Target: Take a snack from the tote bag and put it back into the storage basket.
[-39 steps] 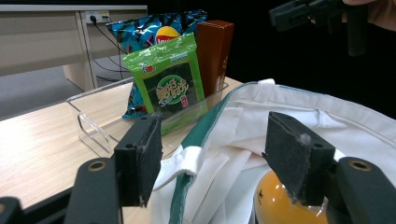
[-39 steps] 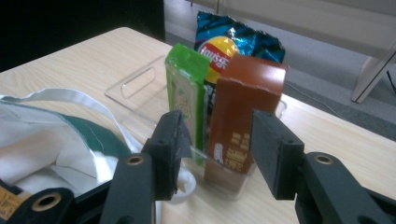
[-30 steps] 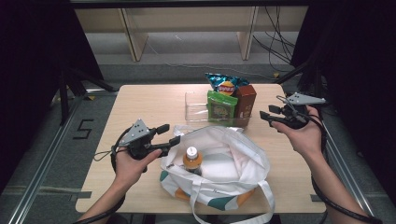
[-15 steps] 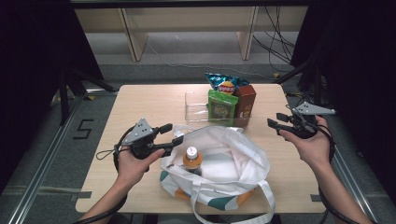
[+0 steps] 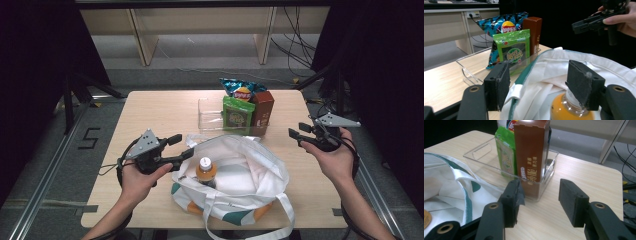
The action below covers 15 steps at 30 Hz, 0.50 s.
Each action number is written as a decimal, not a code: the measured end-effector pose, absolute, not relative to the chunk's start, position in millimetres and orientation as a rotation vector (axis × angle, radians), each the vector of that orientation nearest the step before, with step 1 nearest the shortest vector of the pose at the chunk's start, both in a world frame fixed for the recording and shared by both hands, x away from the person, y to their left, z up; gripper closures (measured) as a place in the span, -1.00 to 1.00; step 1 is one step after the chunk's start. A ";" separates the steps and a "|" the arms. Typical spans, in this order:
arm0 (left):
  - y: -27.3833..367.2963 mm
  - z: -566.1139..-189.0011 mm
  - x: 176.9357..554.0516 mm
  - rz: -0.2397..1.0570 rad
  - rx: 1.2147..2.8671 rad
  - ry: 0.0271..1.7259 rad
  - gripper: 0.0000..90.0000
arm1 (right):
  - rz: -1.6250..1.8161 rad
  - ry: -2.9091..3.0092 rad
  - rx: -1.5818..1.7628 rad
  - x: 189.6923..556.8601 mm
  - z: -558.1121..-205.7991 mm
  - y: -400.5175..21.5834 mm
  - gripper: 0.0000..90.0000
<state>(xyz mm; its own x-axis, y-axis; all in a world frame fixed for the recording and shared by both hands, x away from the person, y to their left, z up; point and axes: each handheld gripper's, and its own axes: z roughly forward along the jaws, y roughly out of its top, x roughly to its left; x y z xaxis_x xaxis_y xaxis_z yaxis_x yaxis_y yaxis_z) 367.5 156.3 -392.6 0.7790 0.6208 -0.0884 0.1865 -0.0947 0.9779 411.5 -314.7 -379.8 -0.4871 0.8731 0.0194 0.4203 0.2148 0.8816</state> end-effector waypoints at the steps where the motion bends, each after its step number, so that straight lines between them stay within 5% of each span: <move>1: 156.1 -392.5 366.7 0.395 1.647 0.647 -0.24 | 1.211 1.998 1.149 413.0 -380.8 -317.1 0.17; 15: 138.0 -397.5 347.4 0.329 1.693 0.577 -0.25 | 1.228 2.004 1.198 410.7 -384.8 -316.0 0.16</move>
<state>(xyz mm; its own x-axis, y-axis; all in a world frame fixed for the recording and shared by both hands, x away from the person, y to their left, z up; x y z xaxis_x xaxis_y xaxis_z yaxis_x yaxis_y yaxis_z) 347.4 138.0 -397.5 0.8339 0.5431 -0.0979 0.1926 -0.1202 0.9739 410.7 -316.0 -384.8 -0.4891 0.8717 0.0303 0.4229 0.2066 0.8823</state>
